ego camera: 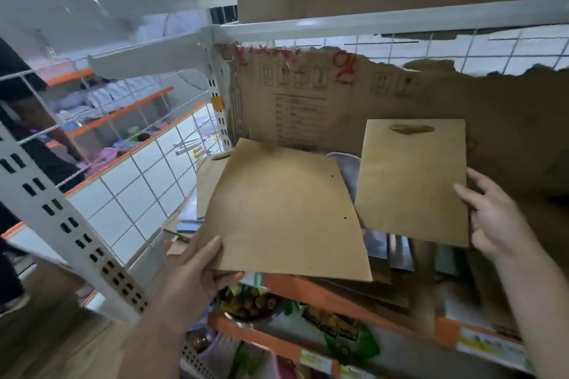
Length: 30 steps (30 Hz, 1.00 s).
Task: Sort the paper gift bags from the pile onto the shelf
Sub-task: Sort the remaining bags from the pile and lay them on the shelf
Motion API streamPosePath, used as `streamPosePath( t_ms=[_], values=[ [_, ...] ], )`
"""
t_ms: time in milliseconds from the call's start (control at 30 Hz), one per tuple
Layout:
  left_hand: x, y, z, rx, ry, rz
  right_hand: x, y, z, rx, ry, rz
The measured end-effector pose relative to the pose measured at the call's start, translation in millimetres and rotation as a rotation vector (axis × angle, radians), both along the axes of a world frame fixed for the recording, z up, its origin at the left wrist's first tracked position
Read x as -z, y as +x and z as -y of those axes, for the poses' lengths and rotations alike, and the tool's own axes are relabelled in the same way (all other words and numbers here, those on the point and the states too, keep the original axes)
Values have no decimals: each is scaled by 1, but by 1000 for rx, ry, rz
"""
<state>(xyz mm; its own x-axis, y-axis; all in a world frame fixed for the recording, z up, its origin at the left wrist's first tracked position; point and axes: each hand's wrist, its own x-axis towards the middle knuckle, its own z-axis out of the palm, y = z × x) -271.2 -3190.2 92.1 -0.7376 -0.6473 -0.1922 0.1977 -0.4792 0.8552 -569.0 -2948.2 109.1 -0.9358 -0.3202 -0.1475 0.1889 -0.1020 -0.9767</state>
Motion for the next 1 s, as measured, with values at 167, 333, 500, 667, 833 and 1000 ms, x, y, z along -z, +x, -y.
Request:
streamPosePath(
  t_ms=[167,333,500,667,833,1000],
  values=[
    [12,-36,-58,69,23,-10,-3,-6,-85,53,-20,6],
    [18,-81,-131,139,69,48,10,-33,-197,149,-34,-50],
    [22,-123,-210,225,77,32,9,-41,-293,248,-30,-14],
    [34,-169,-274,248,147,63,33,-65,-373,333,1,-3],
    [53,-206,-301,234,121,175,26,-61,-391,340,-84,21],
    [79,-222,-298,145,-344,486,33,-63,-395,397,-71,22]
  ],
)
